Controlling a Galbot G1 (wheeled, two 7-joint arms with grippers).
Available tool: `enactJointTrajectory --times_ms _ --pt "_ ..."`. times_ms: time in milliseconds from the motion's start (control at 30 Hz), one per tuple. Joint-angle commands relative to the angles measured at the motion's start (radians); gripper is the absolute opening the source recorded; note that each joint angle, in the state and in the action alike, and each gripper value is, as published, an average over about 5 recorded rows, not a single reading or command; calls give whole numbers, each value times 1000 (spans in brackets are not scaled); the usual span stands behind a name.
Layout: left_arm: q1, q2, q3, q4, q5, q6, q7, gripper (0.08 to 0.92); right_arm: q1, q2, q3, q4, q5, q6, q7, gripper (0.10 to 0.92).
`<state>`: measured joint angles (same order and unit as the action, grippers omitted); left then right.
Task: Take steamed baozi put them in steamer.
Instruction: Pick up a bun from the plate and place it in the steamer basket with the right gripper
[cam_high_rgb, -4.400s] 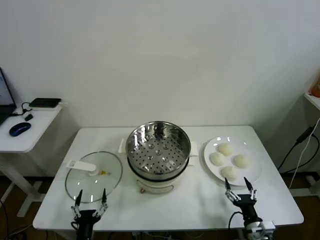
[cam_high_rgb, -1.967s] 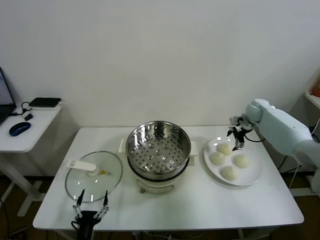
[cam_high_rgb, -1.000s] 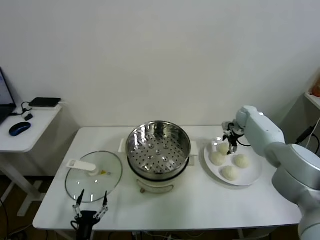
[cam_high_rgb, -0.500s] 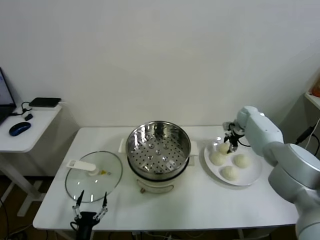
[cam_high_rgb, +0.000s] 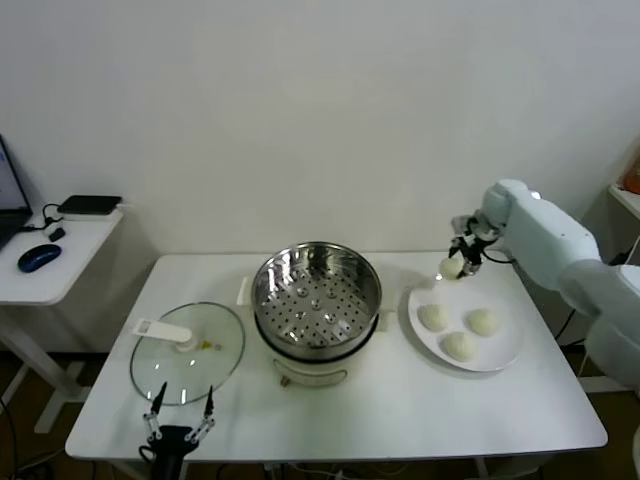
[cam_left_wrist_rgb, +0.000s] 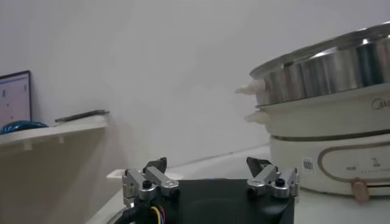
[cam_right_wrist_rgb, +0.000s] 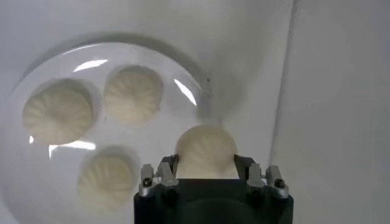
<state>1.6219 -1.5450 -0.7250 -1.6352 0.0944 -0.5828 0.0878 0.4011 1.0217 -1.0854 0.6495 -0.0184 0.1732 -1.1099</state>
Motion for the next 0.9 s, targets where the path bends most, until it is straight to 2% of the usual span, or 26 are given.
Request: enactJointTrajectory --times_ms 33,200,367,600,900 --pt "1 0 1 -6 4 0 -1 823 332 -119 -344 485 209 26 6 638" --pt "0 -2 4 -10 7 -1 -4 823 450 -59 -412 599 251 124 53 642" --pt "0 -4 7 -11 11 -4 -8 823 480 61 -415 593 230 281 118 644" --pt "0 -10 8 -20 16 -3 -12 823 393 252 -383 466 151 412 199 645" --pt "1 -10 -7 -21 11 -2 -14 823 204 409 -319 228 41 516 192 643"
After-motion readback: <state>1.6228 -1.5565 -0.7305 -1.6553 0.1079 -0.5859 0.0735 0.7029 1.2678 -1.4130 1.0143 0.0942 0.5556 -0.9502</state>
